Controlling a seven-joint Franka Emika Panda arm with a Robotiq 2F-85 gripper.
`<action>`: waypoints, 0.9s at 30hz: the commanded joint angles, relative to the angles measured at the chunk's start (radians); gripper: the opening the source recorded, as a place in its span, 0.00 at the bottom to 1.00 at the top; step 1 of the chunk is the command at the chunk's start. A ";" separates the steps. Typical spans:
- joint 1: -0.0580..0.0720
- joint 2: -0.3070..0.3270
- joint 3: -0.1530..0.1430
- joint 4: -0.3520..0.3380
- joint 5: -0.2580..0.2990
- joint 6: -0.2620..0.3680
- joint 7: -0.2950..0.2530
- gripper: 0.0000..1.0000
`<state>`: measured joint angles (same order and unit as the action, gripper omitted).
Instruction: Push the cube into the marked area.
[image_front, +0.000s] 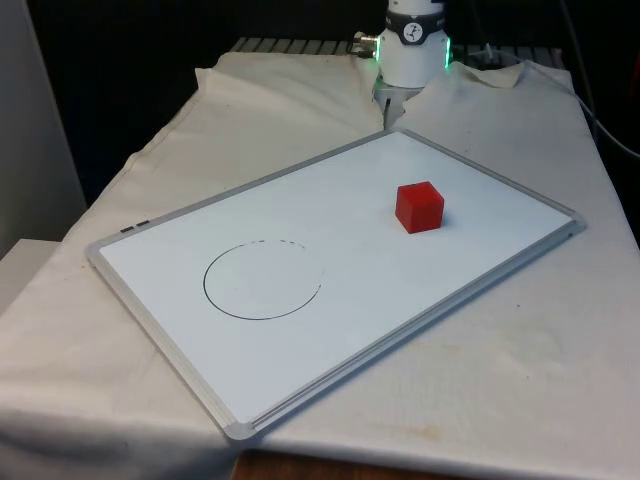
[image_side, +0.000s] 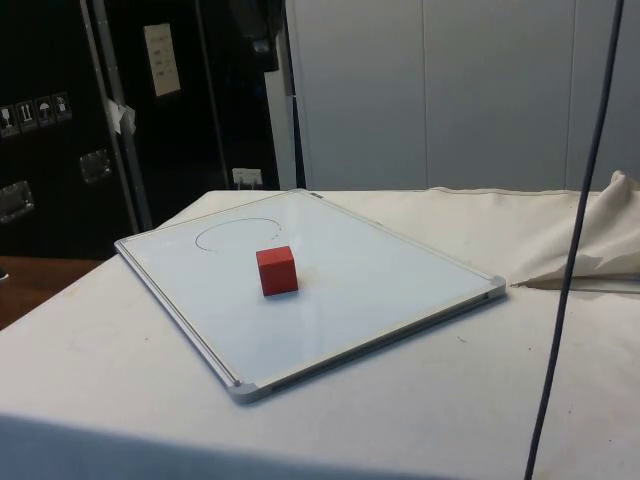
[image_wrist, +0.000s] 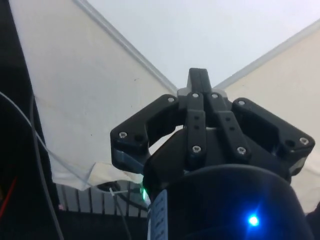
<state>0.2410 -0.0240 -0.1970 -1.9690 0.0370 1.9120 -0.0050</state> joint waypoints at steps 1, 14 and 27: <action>0.004 -0.010 0.006 -0.021 -0.004 0.030 0.013 0.00; 0.003 -0.071 0.072 -0.190 0.005 0.173 0.057 0.00; 0.001 -0.076 0.116 -0.324 0.036 0.305 0.074 0.00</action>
<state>0.2410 -0.1140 -0.0800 -2.2930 0.0580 2.1980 0.0690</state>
